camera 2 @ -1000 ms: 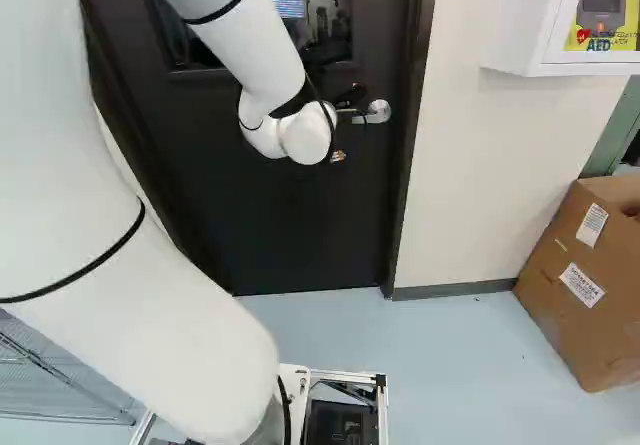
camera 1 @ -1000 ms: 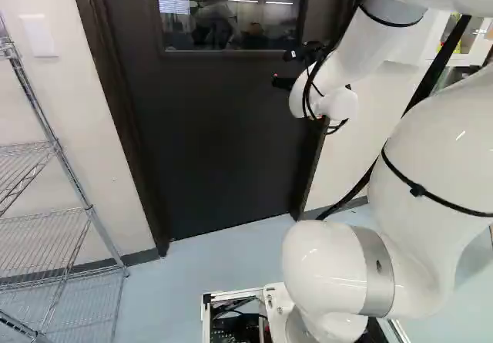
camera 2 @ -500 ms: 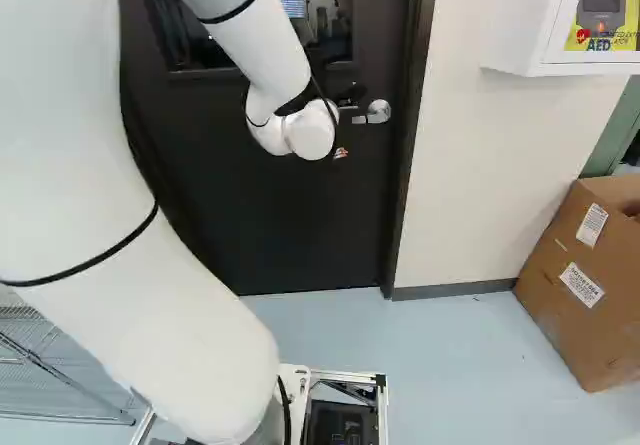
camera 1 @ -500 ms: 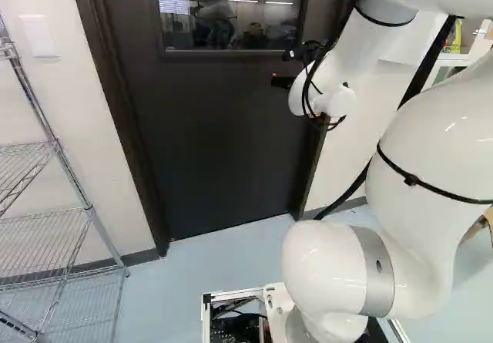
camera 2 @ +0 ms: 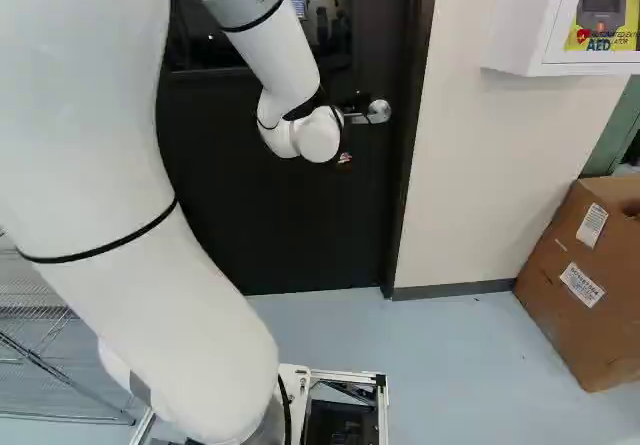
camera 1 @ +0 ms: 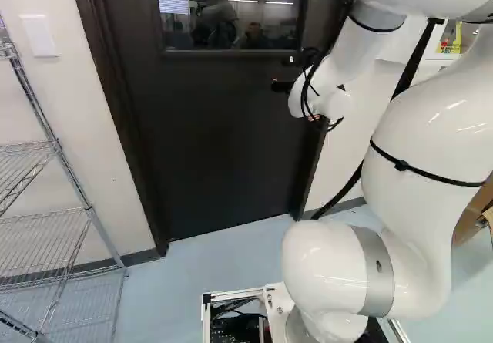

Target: Open the door and move inside

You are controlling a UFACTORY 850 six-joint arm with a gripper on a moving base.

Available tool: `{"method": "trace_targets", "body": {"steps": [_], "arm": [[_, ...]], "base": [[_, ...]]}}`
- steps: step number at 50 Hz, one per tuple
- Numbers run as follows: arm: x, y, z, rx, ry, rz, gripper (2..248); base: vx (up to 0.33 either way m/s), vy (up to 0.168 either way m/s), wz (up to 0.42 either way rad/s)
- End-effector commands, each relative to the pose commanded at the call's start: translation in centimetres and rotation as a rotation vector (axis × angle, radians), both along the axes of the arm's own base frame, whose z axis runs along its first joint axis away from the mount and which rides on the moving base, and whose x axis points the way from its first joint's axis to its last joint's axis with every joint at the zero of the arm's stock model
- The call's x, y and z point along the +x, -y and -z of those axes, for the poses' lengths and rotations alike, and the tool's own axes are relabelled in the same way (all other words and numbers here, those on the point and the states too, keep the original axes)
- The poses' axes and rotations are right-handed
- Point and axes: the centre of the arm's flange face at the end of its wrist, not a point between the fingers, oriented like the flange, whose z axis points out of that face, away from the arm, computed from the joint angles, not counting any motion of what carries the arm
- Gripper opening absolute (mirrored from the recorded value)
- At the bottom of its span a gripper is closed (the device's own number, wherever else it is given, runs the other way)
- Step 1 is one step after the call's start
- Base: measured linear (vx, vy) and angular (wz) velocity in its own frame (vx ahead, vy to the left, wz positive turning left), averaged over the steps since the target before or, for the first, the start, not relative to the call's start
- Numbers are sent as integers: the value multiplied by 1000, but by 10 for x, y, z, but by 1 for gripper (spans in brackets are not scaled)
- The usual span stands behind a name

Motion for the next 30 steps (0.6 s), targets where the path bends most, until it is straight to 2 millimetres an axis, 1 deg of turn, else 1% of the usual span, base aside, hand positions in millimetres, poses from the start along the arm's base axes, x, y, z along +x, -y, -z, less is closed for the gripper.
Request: {"method": "trace_targets", "body": {"steps": [30], "arm": [[10, 2, 33, 19, -63, -1, 247]], "base": [[0, 0, 0]]}}
